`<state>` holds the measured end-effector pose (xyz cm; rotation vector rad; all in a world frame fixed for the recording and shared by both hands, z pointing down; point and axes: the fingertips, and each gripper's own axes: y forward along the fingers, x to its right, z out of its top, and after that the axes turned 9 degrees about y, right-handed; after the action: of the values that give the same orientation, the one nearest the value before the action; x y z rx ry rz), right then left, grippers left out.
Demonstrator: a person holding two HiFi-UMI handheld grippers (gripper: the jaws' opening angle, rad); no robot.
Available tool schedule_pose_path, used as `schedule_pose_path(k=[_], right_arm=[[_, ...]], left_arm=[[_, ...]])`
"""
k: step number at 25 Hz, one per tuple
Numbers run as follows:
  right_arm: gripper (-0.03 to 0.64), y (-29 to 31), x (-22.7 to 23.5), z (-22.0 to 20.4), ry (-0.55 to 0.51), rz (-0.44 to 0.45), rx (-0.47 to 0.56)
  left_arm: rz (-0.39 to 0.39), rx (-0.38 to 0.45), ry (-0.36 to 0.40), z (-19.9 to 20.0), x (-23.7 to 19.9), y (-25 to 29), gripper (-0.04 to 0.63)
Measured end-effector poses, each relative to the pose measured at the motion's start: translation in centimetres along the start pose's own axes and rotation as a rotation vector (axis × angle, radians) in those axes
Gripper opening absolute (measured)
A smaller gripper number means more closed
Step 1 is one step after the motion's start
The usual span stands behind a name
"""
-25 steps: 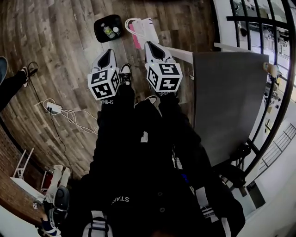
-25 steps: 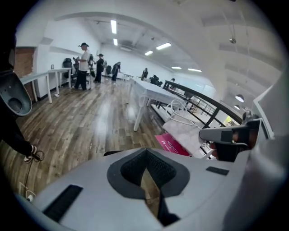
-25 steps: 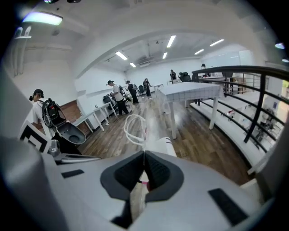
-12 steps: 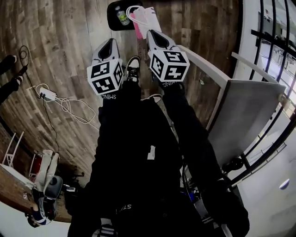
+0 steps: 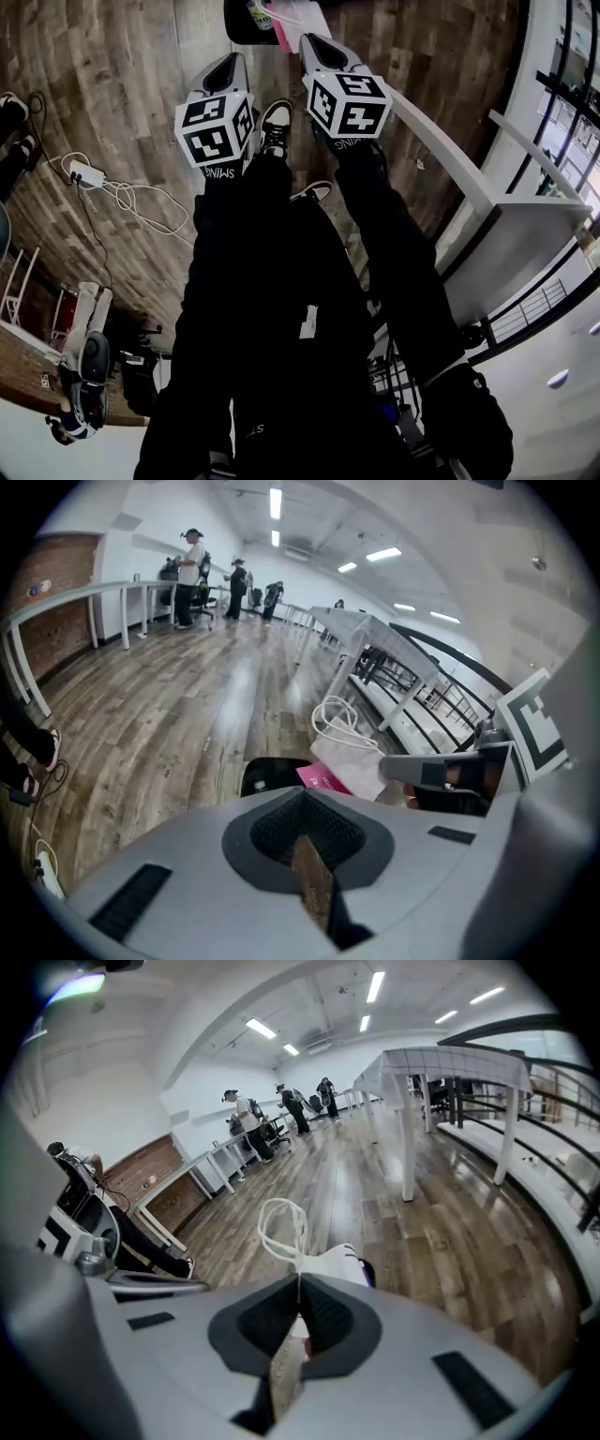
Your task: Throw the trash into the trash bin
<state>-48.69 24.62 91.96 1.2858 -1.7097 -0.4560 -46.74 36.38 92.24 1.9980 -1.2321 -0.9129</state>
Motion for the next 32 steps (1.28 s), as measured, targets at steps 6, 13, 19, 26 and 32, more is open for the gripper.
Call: schedule_pose_path(k=[6, 13, 19, 26, 32], right_arm=[[0.018, 4.5, 1.0, -1.3, -0.026, 0.001, -0.045], [0.018, 8.3, 2.5, -1.7, -0.029, 0.01, -0.069], [0.019, 10.8, 3.4, -2.4, -0.034, 0.015, -0.083], [0.022, 11.2, 3.7, -2.3, -0.054, 0.021, -0.065], [0.025, 9.0, 3.4, -1.9, -0.057, 0.018, -0.053]], left_arm=[[-0.001, -0.019, -0.006, -0.8, -1.5, 2.9, 0.0], [-0.016, -0.035, -0.019, -1.3, -2.2, 6.0, 0.0], [-0.022, -0.044, -0.013, -1.8, -3.1, 7.3, 0.0], [-0.04, -0.053, -0.03, -2.5, -2.3, 7.8, 0.0], [-0.054, -0.056, -0.022, -2.3, -1.5, 7.4, 0.0]])
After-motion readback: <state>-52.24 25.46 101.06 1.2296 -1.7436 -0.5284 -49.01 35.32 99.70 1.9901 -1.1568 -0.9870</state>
